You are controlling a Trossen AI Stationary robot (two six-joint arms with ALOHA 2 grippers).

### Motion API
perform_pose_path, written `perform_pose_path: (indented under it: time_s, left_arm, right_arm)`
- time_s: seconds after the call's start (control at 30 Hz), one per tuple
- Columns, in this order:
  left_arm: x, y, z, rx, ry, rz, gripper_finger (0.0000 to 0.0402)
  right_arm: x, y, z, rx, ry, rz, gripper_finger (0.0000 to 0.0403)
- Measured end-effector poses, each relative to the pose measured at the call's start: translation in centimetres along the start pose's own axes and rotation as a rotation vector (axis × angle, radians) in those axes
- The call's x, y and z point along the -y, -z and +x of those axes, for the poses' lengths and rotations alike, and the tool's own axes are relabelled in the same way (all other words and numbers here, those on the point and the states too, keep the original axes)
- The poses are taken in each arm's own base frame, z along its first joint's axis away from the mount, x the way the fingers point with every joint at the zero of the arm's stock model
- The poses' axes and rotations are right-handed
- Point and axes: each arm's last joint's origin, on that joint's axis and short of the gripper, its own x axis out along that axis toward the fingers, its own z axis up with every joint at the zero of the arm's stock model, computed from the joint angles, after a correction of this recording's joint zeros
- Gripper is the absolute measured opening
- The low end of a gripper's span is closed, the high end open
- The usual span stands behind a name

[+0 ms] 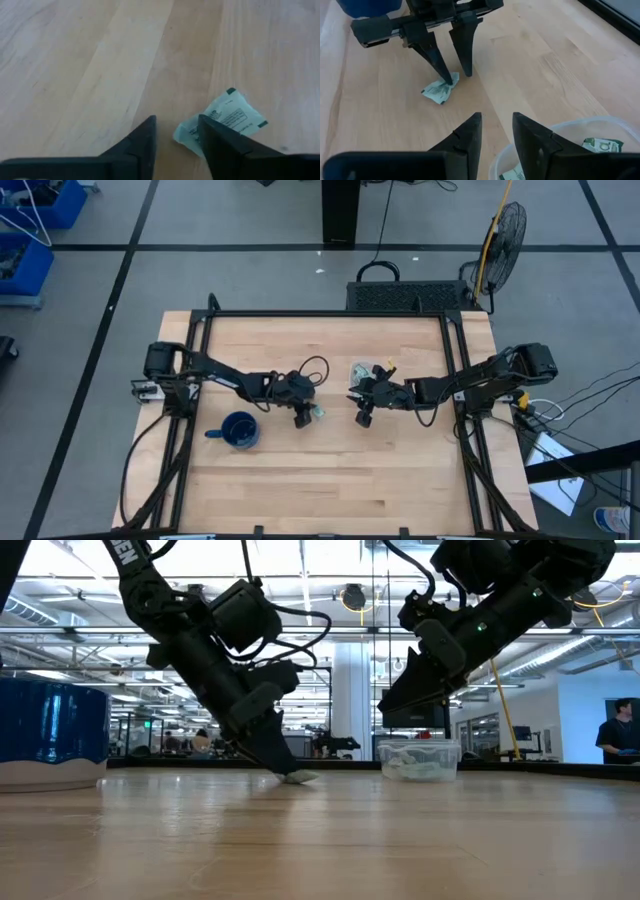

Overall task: Pick and place Stevia / Truvia into bins
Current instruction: Put the light green stevia packet into the transparent container

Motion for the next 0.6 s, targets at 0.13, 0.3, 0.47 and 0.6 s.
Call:
perform_pose_path:
  time_s: [0.13,0.3,0.47,0.6]
  left_arm:
    - [0.1,0.0,-0.1,-0.003,0.039,0.029,0.0086]
    - [0.3,-0.3,-0.1,0.025,0.054,-0.021,0.0009]
    - [1.3,-2.7,-0.6,0.216,0.126,-0.049,0.0005]
    - [2.3,-6.8,-1.4,0.347,0.145,0.023,0.0006]
  right_arm:
    - [0.0,-0.1,0.0,0.008,-0.002,0.004,0.0101]
    - [-0.6,-0.4,-0.7,-0.009,-0.159,0.027,0.01]
    - [-1.1,-1.3,-4.0,-0.054,-0.349,0.106,0.01]
    - [-0.6,-0.8,-6.7,-0.1,-0.247,0.07,0.01]
